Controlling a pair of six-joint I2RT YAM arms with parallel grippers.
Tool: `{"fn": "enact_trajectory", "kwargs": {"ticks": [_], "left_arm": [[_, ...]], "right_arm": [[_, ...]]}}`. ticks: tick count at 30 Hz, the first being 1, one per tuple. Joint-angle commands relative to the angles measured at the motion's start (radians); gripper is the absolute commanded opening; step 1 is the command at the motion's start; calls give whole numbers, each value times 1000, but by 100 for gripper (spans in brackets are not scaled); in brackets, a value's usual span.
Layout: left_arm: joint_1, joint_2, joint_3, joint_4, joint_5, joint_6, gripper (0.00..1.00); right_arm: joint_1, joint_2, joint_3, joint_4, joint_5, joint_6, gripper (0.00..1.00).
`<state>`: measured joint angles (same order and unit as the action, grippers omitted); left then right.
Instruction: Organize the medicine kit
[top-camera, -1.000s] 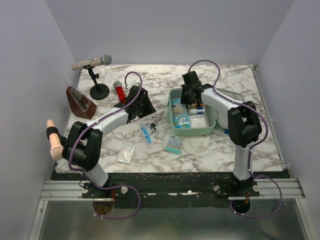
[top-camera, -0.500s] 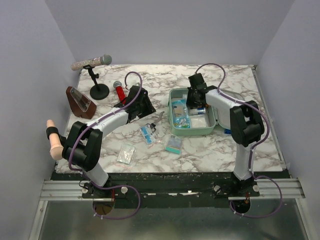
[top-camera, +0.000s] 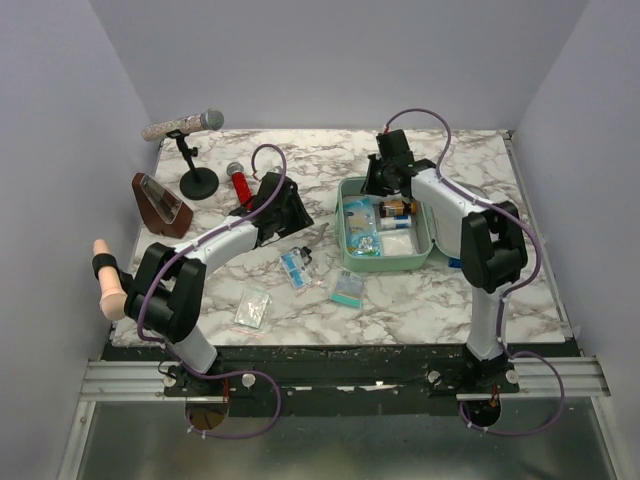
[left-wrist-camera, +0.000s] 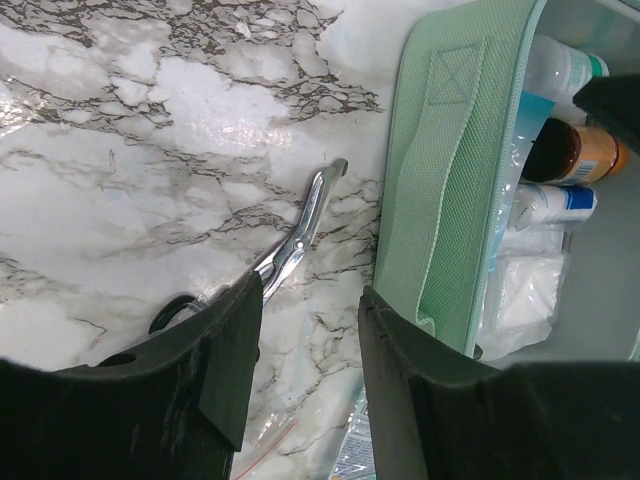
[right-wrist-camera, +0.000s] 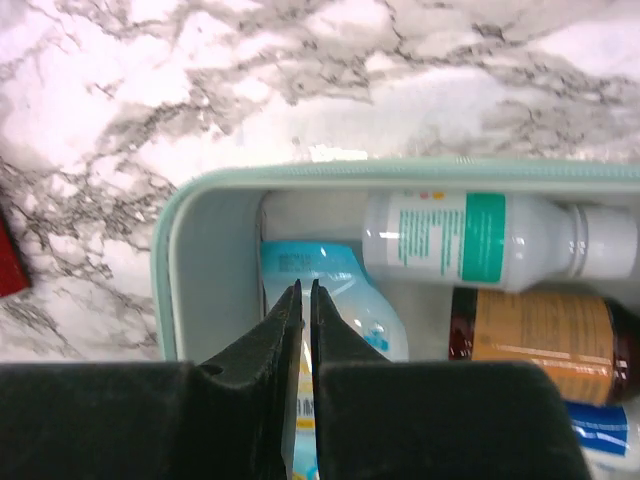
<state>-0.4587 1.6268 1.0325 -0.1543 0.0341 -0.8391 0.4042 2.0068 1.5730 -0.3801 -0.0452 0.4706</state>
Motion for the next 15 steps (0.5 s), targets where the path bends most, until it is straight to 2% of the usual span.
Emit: {"fn": "enact_trajectory", "kwargs": {"ticks": [1,8,15], "left_arm": [[-6,-15,-11,18,4,2,53],[-6,-15,-11,10,3,3,53],[-8,-16,-9,10,3,6,53]], "right_arm": [[-2,95,93,-23,2,7,15],[-4,210,236,-152,105,14,13],[-36,138,130,-134,171,42,13]]}}
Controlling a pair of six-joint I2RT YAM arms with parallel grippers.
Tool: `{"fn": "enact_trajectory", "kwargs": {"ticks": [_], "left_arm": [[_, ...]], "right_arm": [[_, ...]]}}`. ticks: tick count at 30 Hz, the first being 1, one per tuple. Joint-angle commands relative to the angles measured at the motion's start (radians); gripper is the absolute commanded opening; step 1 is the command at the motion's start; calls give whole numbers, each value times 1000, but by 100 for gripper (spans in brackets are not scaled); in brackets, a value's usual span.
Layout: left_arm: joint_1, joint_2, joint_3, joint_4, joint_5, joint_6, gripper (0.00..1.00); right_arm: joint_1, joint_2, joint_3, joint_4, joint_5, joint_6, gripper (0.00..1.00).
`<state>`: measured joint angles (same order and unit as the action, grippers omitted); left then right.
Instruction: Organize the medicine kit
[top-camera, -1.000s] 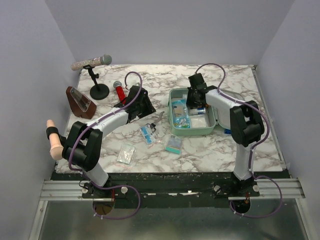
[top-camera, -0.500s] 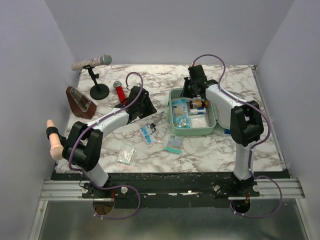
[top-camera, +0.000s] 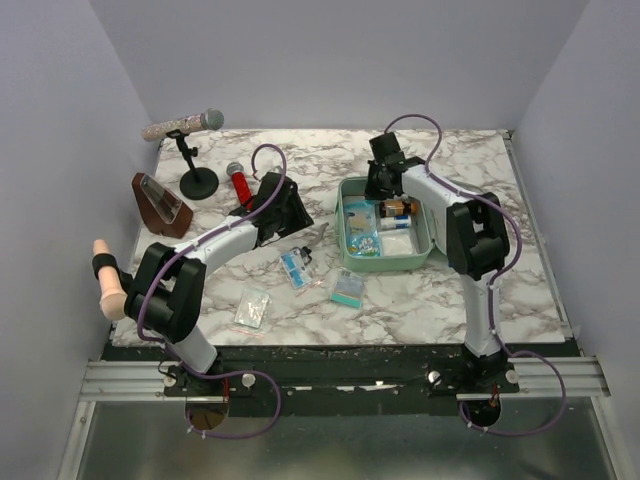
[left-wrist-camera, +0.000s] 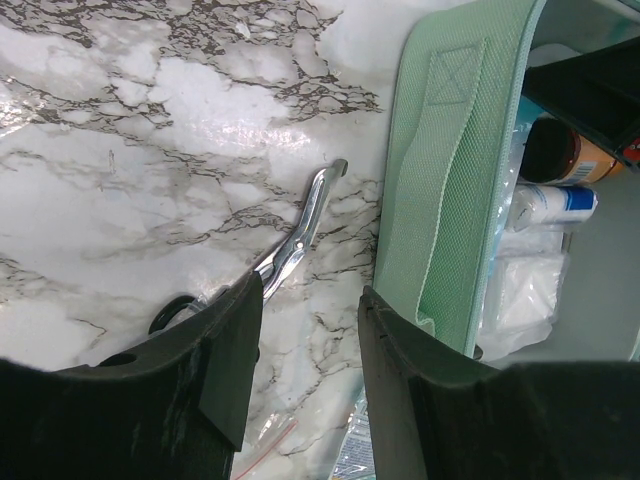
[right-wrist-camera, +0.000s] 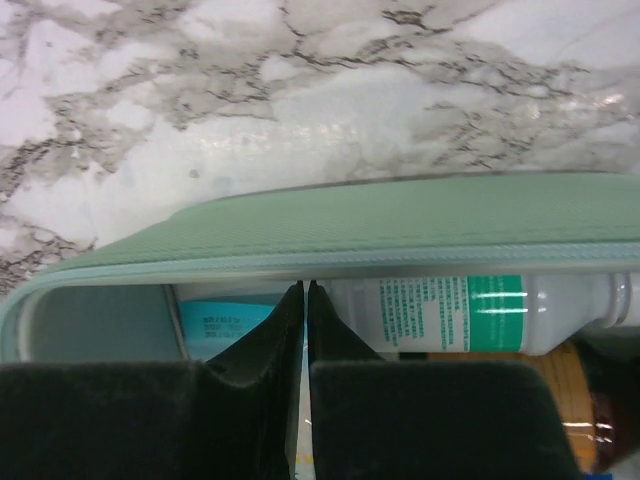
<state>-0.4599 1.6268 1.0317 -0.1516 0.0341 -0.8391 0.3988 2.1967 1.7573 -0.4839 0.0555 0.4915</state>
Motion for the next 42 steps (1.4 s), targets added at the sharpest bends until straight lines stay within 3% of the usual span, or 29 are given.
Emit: {"fn": "enact_trajectory", "kwargs": {"ticks": [1,11,18,25,42], "left_arm": [[-6,-16,-9,6,3,5,53],[-11,-33,-19,23,7,3,53],[-19,-47,-21,21,1,-3,53],[-25,-84,-22,3,10,0,54],[-25,-280,-186,-66,-62,2,55]], "right_arm": [[-38,-66,-68,-19,63,21,13],[-29,-273,-246,203,-170,-18,20],[-12,-397,-416,179,-148,-22,20],[67,-543,-646,264,-129,-56,23],[112,-220,-394,50,9,-31,25]]}}
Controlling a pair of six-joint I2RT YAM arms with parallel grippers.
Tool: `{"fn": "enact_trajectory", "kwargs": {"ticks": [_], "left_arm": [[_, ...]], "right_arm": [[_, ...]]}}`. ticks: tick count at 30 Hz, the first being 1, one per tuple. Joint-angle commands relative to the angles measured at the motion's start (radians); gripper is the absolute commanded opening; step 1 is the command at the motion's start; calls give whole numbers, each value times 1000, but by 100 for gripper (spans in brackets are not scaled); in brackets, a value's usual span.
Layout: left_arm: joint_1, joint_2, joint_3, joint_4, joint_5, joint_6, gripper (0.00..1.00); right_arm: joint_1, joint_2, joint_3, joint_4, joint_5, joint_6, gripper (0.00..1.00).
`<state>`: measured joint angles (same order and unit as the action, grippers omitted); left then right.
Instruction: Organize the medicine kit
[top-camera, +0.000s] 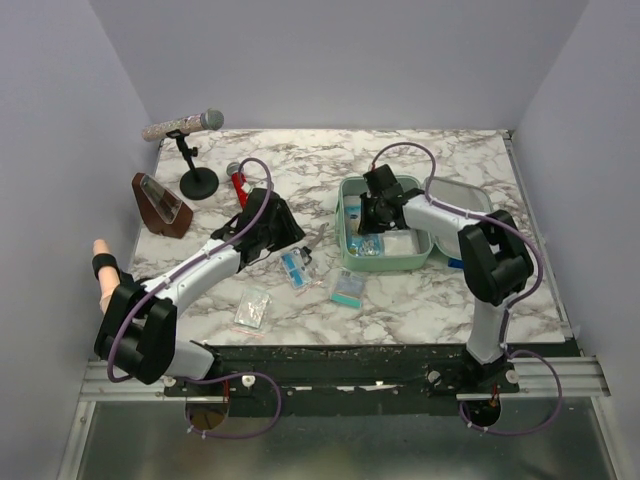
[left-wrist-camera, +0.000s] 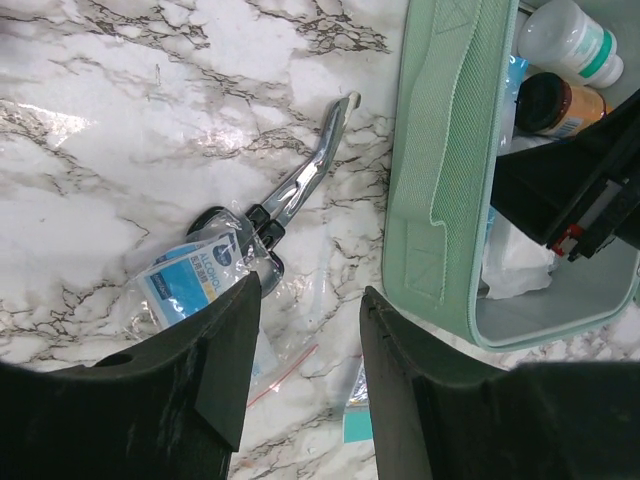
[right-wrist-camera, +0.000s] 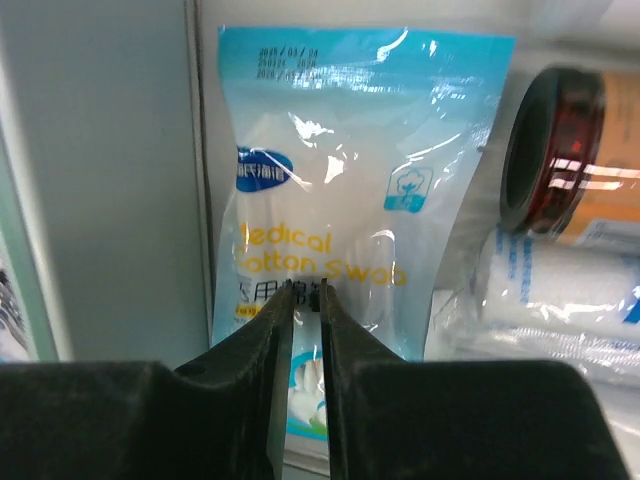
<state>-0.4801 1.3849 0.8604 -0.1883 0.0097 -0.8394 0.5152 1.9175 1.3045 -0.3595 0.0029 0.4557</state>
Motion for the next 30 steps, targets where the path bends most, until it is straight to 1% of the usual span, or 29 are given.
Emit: {"fn": "enact_trajectory", "kwargs": {"ticks": [1,14,19,22,25,29,30], "left_arm": [[-3,-40,-17,-30,-37,3,54],[-5,-64,-41,-33,-31,2,54],[-5,-84,-55,-39,-36,2,54],[-5,-101,-64,-39,-40,3,54],[-5,-112,-75,-37,-53,5,55],[-6,-115,-89,-51,-70,6,57],[-5,-116,-90,-59,-74,8,57]], "right_arm": [[-6,75,76,-81,63,6,25],[-53,207,255,-111,72,28,26],[-66,216,320,-134,74,14,26],[-64,129,250,-53,26,0,28],[-64,-3,139,49,-44,-8,34],[-61,-148,113,68,-53,0,50],[-60,-190,105,70,-47,0,52]]}}
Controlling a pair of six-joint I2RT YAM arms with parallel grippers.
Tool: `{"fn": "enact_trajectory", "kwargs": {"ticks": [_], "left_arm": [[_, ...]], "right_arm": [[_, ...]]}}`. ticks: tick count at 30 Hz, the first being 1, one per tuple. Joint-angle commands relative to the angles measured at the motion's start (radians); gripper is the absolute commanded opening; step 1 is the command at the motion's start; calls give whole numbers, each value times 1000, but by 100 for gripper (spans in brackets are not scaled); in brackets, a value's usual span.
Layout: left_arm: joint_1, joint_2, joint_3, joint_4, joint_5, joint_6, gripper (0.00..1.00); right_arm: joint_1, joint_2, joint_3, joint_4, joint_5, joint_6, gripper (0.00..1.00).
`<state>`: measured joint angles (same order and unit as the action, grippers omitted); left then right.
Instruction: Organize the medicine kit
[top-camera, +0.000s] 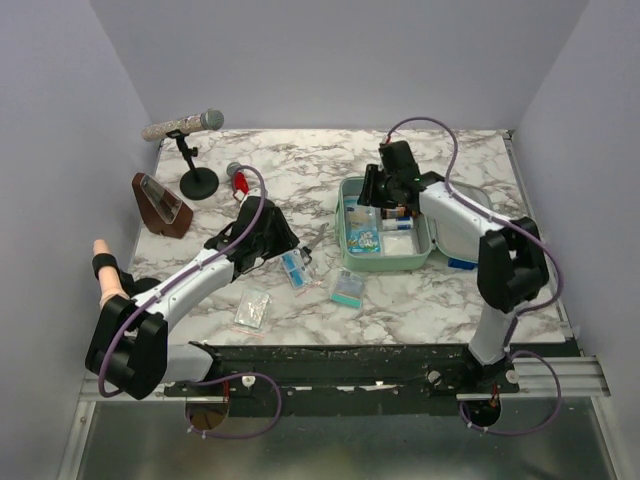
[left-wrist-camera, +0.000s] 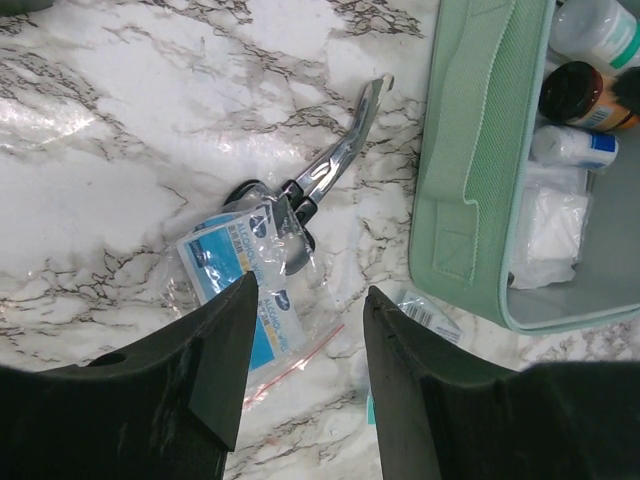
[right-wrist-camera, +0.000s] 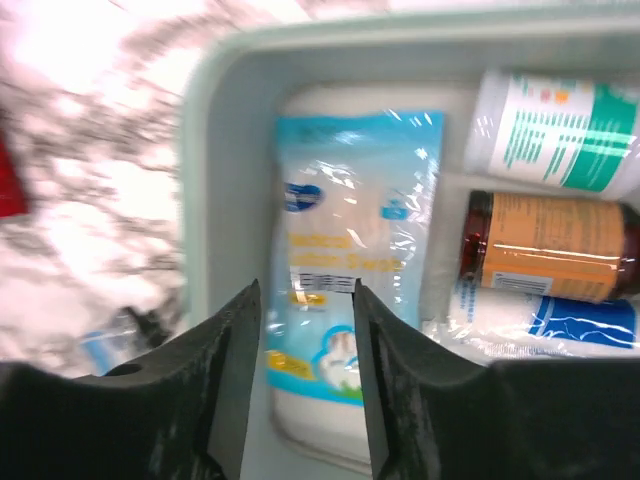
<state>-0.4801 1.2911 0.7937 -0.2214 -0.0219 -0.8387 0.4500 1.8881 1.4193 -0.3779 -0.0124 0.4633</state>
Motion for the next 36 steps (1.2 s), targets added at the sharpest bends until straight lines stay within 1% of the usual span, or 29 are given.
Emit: {"fn": "enact_trajectory", "kwargs": {"ticks": [1,4,6,7,8,10,11,15,19,23,25,27,29,31,33,36], "left_arm": [[-6,-26,-30,-32,-44,10,58],[-15,-47,-51,-50,-58,26,62],[-44,-67,-71,-58,-78,26,70],[-69,-79,-80,-58,-98,26,79],[-115,-90,-93,-58,-128,23,99],[-205,-101,-108,-42,-179,20,99],[-239,-99,-117,-29,-181,16,99],[-310,-90,-149,1,-176,-16,99],[-316,-142,-197,-36,-229,-71,92],[-318,-210,-218,-151,-340,-140,91],[-319,-236,-234,-139,-325,-131,91],[-330,-231,-243,-75,-277,-123,94],[-348,-195,-232,-1,-227,-115,98],[-362,-124,-199,66,-179,-99,98],[-373,-40,-150,112,-150,-80,97],[-377,86,-81,140,-133,-74,90]], "right_arm": [[7,-203,-22,88,-28,-8,54],[19,-334,-115,114,-27,-8,57],[33,-446,-207,128,-29,-6,57],[42,-496,-267,140,-31,-8,58],[55,-533,-316,143,-28,-9,58],[79,-611,-420,137,-24,-8,58],[94,-651,-475,134,-17,-8,58],[128,-791,-664,119,-17,17,57],[134,-923,-802,114,-37,15,57],[136,-995,-868,88,-32,3,57],[136,-994,-884,82,-27,-8,57],[136,-979,-896,82,-38,-8,57],[136,-974,-901,94,-54,5,57],[136,-980,-905,99,-57,17,57],[136,-1001,-908,102,-64,28,57],[134,-1029,-908,90,-80,32,57]]}}
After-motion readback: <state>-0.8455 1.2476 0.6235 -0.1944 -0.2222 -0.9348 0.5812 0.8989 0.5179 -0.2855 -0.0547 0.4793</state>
